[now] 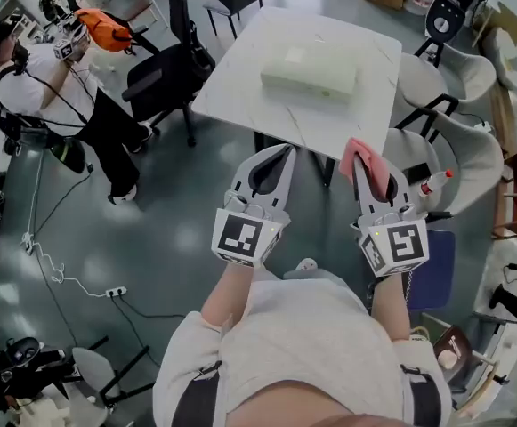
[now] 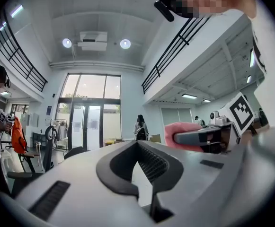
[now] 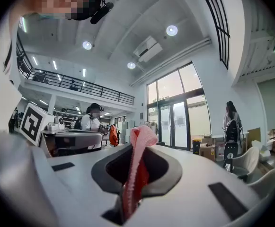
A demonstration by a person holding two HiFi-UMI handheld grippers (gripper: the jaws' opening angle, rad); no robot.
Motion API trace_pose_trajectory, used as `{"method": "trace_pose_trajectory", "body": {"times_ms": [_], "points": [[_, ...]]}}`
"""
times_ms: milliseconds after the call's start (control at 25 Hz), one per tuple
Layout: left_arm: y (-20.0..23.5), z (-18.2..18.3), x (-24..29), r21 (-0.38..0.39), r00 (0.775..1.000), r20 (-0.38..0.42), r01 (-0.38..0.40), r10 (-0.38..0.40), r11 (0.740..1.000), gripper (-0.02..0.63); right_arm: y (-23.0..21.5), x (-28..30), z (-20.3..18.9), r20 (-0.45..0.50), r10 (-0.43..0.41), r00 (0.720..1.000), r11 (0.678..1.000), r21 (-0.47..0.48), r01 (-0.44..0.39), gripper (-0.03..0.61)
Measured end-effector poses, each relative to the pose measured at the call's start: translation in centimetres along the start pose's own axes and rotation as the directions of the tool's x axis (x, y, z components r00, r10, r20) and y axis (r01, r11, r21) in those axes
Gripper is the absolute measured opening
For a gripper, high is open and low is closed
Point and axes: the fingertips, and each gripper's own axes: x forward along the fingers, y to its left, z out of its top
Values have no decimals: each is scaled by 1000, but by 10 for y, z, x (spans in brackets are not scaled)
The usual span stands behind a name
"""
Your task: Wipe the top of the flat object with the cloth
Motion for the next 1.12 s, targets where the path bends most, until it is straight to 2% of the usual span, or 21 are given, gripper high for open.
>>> {"method": "trace_pose_trajectory", "body": {"times_ms": [320, 600, 760, 1000, 1120], "points": [[-3, -7, 1, -5, 1000, -8, -6, 5, 1000, 8, -3, 0, -6, 2, 3, 1000, 1000, 28, -3, 35], [21, -13, 13, -32, 1000, 22, -2, 3, 999, 8, -5, 24, -13, -1, -12, 1000, 998, 65, 12, 35], [43, -20, 28, -29, 1000, 0, 26, -26, 999, 8, -11, 47, -12, -2, -45, 999, 996, 72, 45, 35], [94, -17, 62, -39, 997, 43, 68, -67, 997, 8, -14, 105, -10, -7, -77, 997, 995, 62, 78, 35], [122, -17, 80, -33, 995, 38, 89, -87, 996, 8, -15, 136, -7, -4, -95, 995, 993, 64, 95, 35]]}}
